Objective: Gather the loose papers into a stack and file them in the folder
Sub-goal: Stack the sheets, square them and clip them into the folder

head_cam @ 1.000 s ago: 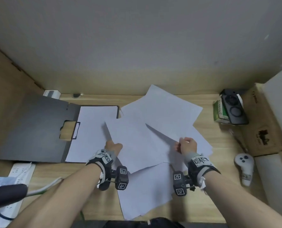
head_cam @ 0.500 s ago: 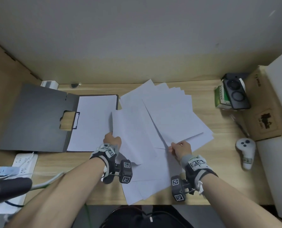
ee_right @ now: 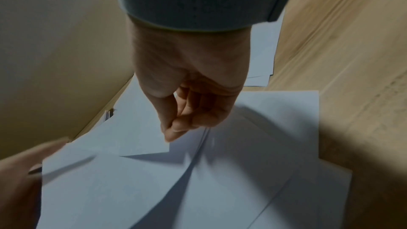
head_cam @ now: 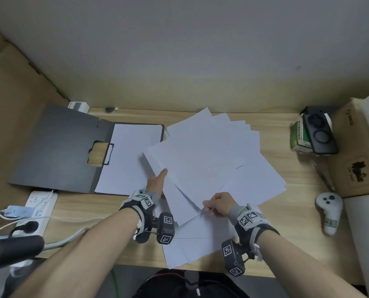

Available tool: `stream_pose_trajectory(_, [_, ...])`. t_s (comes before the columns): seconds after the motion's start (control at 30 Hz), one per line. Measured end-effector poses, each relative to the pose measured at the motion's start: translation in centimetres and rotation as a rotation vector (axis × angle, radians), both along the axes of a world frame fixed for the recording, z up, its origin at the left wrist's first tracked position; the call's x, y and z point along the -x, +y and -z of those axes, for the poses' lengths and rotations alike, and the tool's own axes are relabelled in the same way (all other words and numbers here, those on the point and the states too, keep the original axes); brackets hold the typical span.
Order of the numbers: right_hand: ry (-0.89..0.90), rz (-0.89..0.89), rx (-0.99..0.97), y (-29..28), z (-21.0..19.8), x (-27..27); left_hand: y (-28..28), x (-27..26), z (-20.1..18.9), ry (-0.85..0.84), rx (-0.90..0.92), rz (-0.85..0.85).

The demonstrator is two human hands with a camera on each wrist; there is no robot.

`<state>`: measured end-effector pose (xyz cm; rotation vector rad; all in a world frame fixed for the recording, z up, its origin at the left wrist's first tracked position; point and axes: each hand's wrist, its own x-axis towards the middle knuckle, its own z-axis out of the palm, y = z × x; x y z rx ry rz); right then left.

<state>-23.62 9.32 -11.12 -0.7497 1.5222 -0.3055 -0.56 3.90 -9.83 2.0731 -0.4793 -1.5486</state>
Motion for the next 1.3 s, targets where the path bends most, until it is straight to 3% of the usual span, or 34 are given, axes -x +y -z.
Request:
stream_pose_trajectory(0.07, [0.001, -0.056, -0.014, 0.3, 0.2, -0.2, 0.4, 0.3, 0.8, 0.053, 0.025, 0.031])
stream_pose_trajectory(0.13, [-0.01, -0.096, -0.038, 0.6, 0.4, -0.1, 0.8, 0.3, 2.5, -0.029, -0.024, 0.11])
stream_pose_trajectory(0.27, [0.061, -0.177, -0.047, 0.5, 0.0, 0.8, 0.1, -0.2, 3.3, -0.036, 0.02, 0.074])
stream_pose_trajectory(0.43, [0.316, 0.065, 0.053, -0.8, 0.3, 4.2, -0.2, -0.1, 1.3, -0.395, -0.102, 0.265])
stream_pose_trajectory(0.53, [0.432, 0.183, 0.104, -2.4, 0.6, 6.0, -0.7, -0.6, 0.0, -0.469, -0.151, 0.271])
stream_pose_trajectory(0.67, [0.5, 0.278, 0.172, -4.5, 0.8, 6.7, -0.7, -1.3, -0.3, -0.488, -0.181, 0.244])
stream_pose_trajectory(0.93, [0.686, 0.201, 0.292, -8.1, 2.0, 6.2, -2.1, -0.7, -0.4, -0.329, -0.175, 0.08])
stream_pose_trajectory(1.17, [0.717, 0.058, 0.245, -10.9, 3.3, 6.2, -2.7, -0.4, 1.5, -0.346, -0.188, 0.185])
stream_pose_trajectory(1.3, [0.671, 0.077, 0.245, -10.2, 3.8, 6.5, -2.8, -0.5, 2.6, -0.315, -0.194, 0.229])
